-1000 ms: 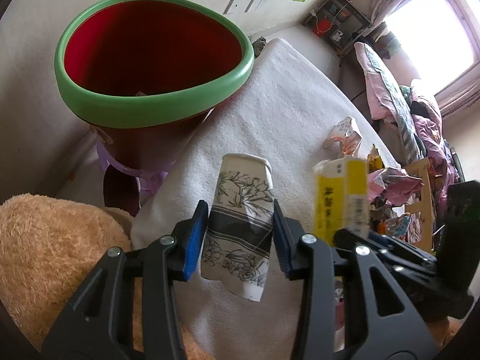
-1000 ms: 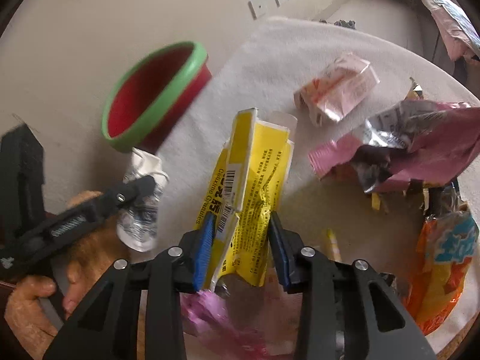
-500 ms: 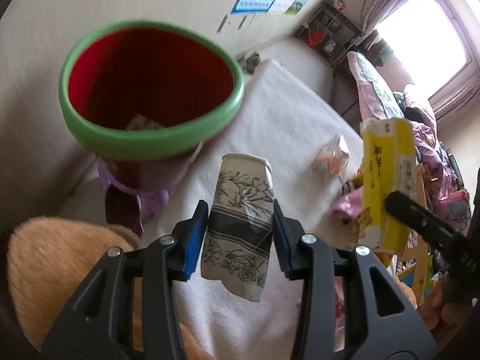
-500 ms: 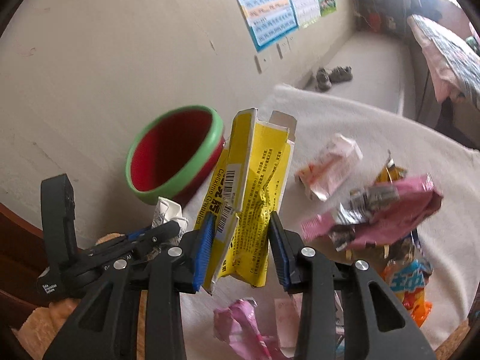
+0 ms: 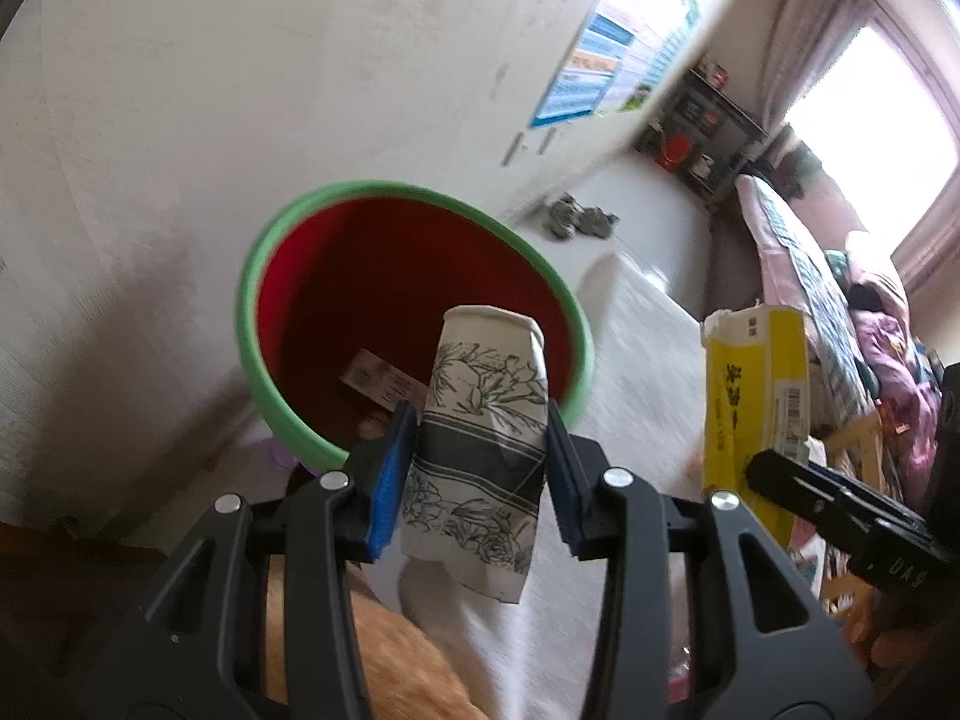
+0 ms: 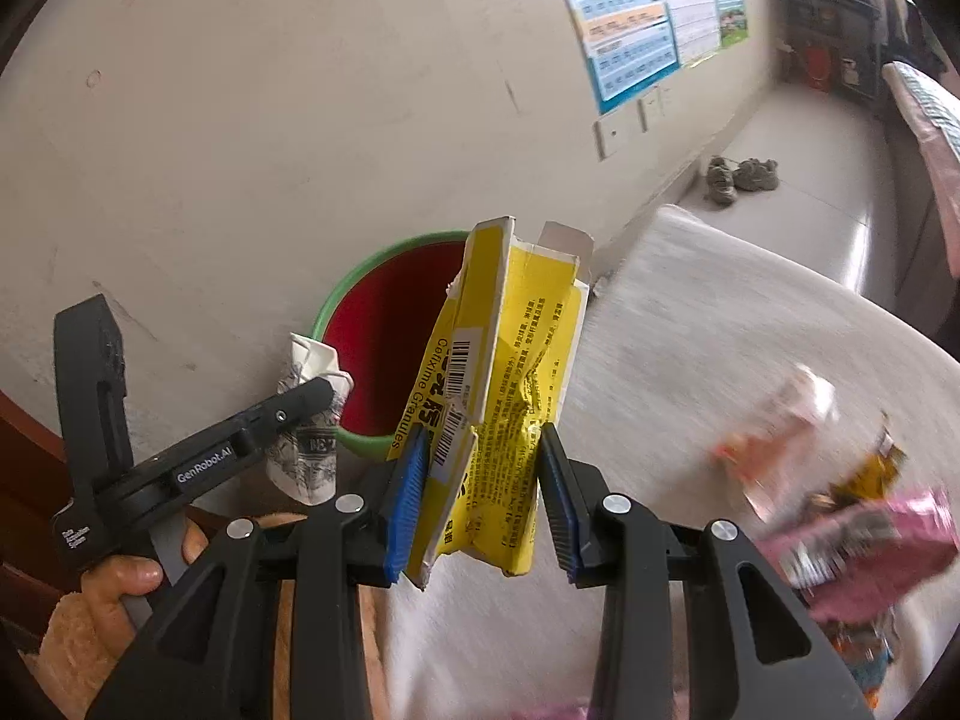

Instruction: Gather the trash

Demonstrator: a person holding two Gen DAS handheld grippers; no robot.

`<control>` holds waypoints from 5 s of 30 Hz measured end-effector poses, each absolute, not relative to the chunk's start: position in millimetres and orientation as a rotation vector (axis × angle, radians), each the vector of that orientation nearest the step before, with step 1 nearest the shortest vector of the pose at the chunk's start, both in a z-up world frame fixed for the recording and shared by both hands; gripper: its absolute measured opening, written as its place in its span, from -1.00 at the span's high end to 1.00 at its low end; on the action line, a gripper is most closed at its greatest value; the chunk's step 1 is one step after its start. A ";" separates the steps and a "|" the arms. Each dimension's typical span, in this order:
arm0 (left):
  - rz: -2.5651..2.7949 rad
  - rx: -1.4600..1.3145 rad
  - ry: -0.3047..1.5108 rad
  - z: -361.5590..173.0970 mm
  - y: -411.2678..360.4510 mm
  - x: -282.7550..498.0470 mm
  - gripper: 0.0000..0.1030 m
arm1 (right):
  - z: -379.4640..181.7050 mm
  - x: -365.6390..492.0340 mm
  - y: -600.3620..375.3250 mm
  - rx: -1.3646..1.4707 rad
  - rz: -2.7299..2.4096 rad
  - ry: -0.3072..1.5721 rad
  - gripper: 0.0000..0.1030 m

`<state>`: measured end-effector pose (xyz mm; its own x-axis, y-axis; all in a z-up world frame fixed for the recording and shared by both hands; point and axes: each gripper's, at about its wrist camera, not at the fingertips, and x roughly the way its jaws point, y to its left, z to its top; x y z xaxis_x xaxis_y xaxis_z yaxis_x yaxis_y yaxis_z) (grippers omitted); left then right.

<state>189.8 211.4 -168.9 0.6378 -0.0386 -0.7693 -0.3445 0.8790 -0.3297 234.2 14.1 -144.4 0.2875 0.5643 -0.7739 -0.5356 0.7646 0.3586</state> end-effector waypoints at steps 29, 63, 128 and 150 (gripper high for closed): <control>0.249 -0.513 0.927 -188.6 233.4 206.7 -0.12 | -135.3 261.2 25.4 -0.014 0.701 0.991 -0.06; -0.332 -0.443 1.404 -250.9 22.1 149.3 0.52 | -172.4 184.9 -212.0 0.217 0.255 1.001 -0.26; -0.120 -0.391 1.020 -177.0 65.3 177.8 0.52 | -118.2 196.3 -169.5 0.208 0.413 0.845 0.81; -0.187 -0.468 0.974 -159.0 65.4 179.0 0.52 | -114.2 191.8 -188.1 0.209 0.350 0.831 0.81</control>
